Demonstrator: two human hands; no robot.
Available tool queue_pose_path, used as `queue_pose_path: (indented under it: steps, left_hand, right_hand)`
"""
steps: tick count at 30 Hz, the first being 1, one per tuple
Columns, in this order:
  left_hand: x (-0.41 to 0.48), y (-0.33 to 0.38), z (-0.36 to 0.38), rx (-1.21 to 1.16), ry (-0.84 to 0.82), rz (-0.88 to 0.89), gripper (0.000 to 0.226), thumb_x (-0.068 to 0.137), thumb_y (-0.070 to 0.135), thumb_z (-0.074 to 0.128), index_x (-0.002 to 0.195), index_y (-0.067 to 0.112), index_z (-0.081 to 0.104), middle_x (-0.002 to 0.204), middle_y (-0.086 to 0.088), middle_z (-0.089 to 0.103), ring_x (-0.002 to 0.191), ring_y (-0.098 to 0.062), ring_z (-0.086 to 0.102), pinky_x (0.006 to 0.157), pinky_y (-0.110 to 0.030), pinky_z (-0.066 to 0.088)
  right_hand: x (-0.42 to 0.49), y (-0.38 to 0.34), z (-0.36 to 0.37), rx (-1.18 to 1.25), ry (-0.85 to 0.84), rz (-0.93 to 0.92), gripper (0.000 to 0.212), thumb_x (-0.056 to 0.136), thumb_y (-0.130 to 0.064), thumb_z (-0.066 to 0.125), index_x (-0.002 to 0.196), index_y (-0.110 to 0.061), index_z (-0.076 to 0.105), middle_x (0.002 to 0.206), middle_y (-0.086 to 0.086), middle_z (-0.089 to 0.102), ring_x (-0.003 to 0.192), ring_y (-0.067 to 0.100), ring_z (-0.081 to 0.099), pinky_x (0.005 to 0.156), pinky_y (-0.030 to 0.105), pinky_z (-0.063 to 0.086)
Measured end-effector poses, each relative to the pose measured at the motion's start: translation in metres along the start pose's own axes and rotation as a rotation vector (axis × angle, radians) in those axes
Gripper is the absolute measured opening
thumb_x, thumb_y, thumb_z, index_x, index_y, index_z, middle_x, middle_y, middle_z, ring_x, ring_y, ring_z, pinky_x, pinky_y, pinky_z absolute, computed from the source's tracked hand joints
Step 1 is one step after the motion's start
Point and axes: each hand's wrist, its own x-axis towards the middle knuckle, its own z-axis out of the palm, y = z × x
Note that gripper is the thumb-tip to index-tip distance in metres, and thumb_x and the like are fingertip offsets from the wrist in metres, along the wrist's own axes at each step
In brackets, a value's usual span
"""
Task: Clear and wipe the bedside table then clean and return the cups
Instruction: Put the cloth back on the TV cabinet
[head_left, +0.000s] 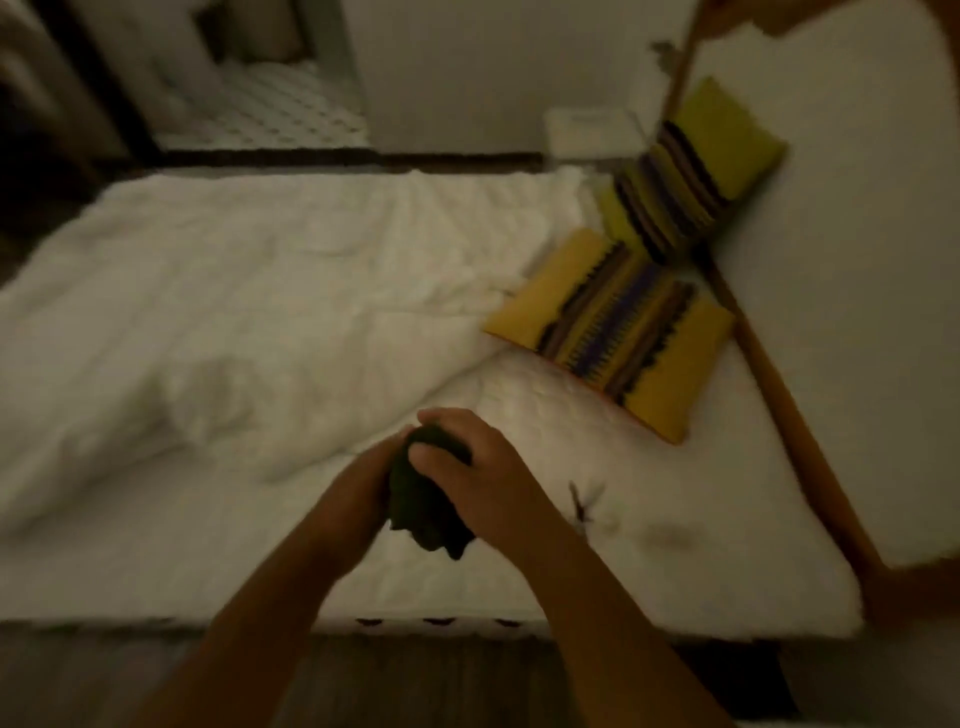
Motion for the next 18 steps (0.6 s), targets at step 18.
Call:
queue_pose_path:
  steps: [18]
  left_hand:
    - [-0.481, 0.038, -0.485, 0.896, 0.936, -0.130, 0.014, 0.087, 0.038, 0.064, 0.079, 0.039, 0.052, 0.078, 0.014, 0.058, 0.072, 0.000, 0.055, 0.060, -0.018, 0.035]
  right_hand:
    - [0.039, -0.325, 0.550, -0.823, -0.923, -1.055, 0.011, 0.094, -0.034, 0.054, 0.083, -0.033, 0.056, 0.072, -0.016, 0.055, 0.070, 0.002, 0.054, 0.063, 0.021, 0.040]
